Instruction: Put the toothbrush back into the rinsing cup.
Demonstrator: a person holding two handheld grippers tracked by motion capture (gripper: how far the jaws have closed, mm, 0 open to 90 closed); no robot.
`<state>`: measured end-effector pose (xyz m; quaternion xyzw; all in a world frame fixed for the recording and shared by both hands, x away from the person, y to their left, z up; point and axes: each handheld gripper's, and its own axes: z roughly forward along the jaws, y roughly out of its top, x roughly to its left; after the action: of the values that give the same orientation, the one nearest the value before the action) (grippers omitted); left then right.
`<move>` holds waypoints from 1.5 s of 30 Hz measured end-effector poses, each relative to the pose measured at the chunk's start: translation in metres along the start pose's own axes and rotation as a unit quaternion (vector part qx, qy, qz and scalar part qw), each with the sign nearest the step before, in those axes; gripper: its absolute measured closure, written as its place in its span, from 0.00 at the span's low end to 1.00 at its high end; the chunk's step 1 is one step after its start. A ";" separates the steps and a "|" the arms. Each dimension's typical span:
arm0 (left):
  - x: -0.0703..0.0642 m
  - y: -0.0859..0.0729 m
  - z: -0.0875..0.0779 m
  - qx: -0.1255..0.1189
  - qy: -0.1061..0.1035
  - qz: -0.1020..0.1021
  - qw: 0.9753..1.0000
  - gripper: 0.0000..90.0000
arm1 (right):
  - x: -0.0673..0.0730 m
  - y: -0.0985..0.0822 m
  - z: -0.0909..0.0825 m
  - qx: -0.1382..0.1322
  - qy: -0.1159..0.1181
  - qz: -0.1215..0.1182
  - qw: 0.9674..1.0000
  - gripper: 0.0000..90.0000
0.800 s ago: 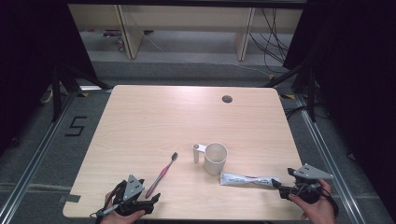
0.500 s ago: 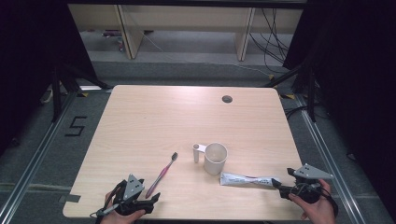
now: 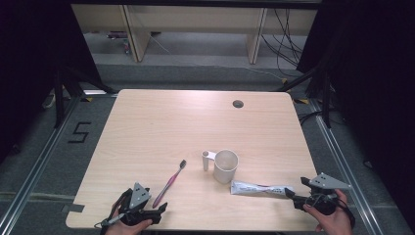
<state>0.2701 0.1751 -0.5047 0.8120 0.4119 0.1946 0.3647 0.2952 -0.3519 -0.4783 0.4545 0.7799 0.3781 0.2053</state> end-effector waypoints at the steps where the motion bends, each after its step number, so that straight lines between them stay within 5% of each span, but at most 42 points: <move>1: 0.000 0.000 0.000 0.000 0.000 0.000 1.000 0.22 | 0.002 -0.001 -0.001 0.003 -0.003 0.009 1.000 0.27; 5: 0.002 -0.001 0.002 0.001 -0.003 -0.012 1.000 0.20 | 0.000 -0.002 -0.003 -0.003 -0.003 0.003 1.000 0.28; 7: 0.002 -0.001 0.002 0.002 -0.002 -0.014 1.000 0.20 | 0.004 -0.004 -0.007 0.005 -0.006 0.025 1.000 0.28; 8: 0.001 0.000 0.002 0.002 -0.006 -0.013 1.000 0.19 | 0.000 -0.004 -0.007 -0.003 -0.007 -0.002 1.000 0.28; 9: 0.001 0.000 0.002 0.002 -0.006 -0.013 1.000 0.19 | 0.003 -0.005 -0.007 0.002 -0.004 0.016 1.000 0.28; 11: 0.001 0.001 0.002 0.005 -0.003 -0.013 1.000 0.19 | 0.001 -0.006 -0.008 0.000 -0.003 0.003 1.000 0.28; 15: 0.002 0.003 0.005 0.007 -0.002 -0.013 1.000 0.20 | 0.005 -0.009 -0.011 0.009 0.001 0.020 1.000 0.28; 16: 0.002 0.003 0.005 0.011 -0.002 -0.011 1.000 0.20 | 0.002 -0.009 -0.011 0.002 -0.004 -0.002 1.000 0.28; 23: 0.001 0.012 0.009 0.014 -0.008 0.000 1.000 0.23 | 0.002 -0.010 -0.011 0.001 -0.006 -0.002 1.000 0.28; 24: 0.001 0.013 0.010 0.010 -0.009 0.001 1.000 0.24 | 0.005 -0.010 -0.012 0.007 -0.003 0.016 1.000 0.28; 27: 0.002 0.017 0.011 0.013 -0.010 0.007 1.000 0.26 | 0.003 -0.010 -0.011 0.001 0.001 0.007 1.000 0.28; 29: 0.003 0.023 0.014 0.011 -0.019 0.011 1.000 0.29 | 0.006 -0.011 -0.012 0.010 -0.002 0.022 1.000 0.28; 30: 0.004 0.026 0.015 0.016 -0.015 0.015 1.000 0.31 | 0.003 -0.011 -0.011 0.004 0.003 0.004 1.000 0.28; 32: 0.006 0.031 0.016 0.025 -0.018 0.022 0.999 0.35 | 0.004 -0.011 -0.011 0.003 0.000 0.004 1.000 0.27; 33: 0.007 0.035 0.017 0.033 -0.014 0.026 0.999 0.35 | 0.007 -0.011 -0.012 0.008 0.003 0.024 1.000 0.27; 39: 0.009 0.048 0.026 0.059 -0.014 0.032 0.998 0.48 | 0.007 -0.011 -0.012 0.010 0.006 0.012 1.000 0.27; 45: 0.012 0.059 0.037 0.105 -0.014 0.055 0.993 0.57 | 0.007 -0.011 -0.012 0.011 0.007 0.011 1.000 0.27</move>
<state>0.3309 0.1455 -0.4848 0.8701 0.3794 0.1582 0.2718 0.2775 -0.3539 -0.4792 0.4626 0.7802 0.3751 0.1913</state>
